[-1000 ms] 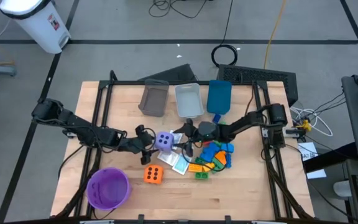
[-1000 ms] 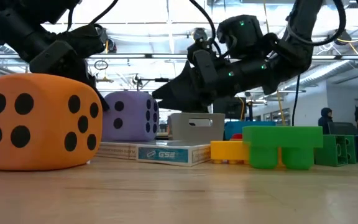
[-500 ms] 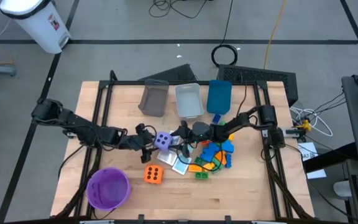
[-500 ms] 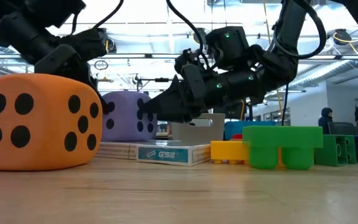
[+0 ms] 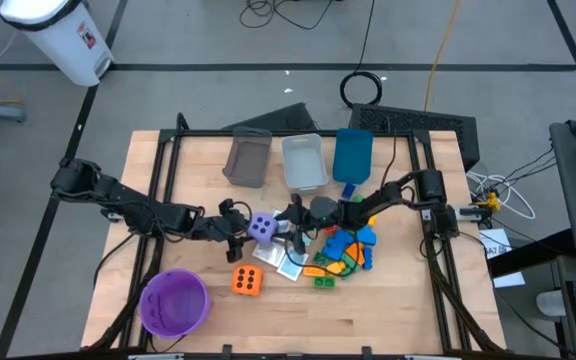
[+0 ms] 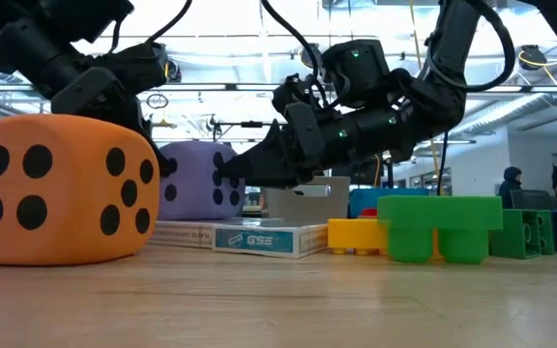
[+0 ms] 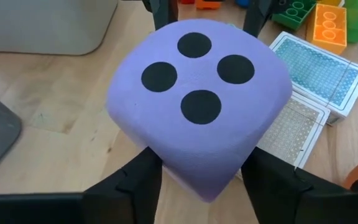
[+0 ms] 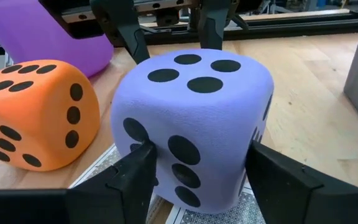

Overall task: Pick & Place Toys
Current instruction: Put the purple dice into the gray bin

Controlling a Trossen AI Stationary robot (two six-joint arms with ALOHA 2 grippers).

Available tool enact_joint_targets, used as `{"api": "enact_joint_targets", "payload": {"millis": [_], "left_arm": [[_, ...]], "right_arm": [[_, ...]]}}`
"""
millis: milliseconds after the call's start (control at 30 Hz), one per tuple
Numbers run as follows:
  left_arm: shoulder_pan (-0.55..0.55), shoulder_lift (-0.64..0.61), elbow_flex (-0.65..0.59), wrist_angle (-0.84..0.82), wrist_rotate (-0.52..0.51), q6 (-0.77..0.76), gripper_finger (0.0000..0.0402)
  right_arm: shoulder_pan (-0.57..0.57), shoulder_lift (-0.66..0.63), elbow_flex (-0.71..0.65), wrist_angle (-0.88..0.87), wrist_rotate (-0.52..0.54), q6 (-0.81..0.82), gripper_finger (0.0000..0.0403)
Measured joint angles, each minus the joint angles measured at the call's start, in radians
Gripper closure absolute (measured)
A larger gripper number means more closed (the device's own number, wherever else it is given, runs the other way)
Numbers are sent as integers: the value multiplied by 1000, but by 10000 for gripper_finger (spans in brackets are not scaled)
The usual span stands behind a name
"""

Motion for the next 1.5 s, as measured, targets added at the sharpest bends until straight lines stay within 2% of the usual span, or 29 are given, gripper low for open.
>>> {"api": "enact_joint_targets", "payload": {"millis": [133,300,567,933,1100,1233,1333,1500], "left_arm": [[-1,-11,22,-37,0,21,182],[-1,-29,65,-105,-7,22,191],[7,-30,164,-190,-72,136,183],[150,-33,349,-351,-45,334,195],[237,-32,411,-365,19,418,190],[308,-31,444,-332,69,455,190],[359,-33,448,-243,99,490,189],[442,-22,460,-38,252,482,189]], "right_arm": [[2,-1,-1,20,-1,-3,179],[2,-53,-2,-28,-1,-14,179],[2,-212,-2,-259,76,-124,179],[-56,-375,0,-423,121,-182,179],[-95,-438,4,-505,153,-191,179],[-132,-488,5,-544,157,-187,179],[-162,-511,5,-556,173,-191,179],[-222,-526,7,-557,148,-206,180]]}}
